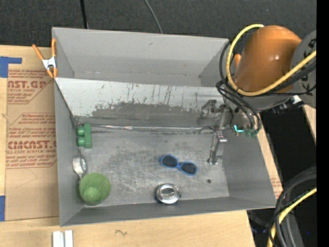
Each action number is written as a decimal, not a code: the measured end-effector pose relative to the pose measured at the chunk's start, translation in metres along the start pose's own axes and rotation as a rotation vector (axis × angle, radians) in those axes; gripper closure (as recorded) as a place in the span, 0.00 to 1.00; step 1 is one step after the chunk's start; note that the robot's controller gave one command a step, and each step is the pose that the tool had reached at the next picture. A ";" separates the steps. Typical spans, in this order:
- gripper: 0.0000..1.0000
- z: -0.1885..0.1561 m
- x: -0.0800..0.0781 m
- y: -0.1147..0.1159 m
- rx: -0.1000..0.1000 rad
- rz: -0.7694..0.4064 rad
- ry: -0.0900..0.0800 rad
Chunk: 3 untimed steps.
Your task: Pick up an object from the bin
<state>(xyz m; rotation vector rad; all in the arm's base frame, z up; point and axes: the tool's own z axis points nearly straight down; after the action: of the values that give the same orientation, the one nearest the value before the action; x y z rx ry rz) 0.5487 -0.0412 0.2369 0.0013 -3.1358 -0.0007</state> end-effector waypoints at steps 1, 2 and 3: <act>0.00 0.170 0.036 -0.006 0.000 -0.062 -0.009; 1.00 0.166 0.035 -0.006 0.001 -0.064 -0.010; 1.00 0.035 0.067 0.013 0.002 -0.324 -0.012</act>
Offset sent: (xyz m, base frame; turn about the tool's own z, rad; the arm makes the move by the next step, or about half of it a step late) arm -0.0373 -0.0071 -0.1669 -0.0626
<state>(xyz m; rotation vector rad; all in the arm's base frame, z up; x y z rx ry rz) 0.4819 -0.0285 0.2020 0.5085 -3.1067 0.0013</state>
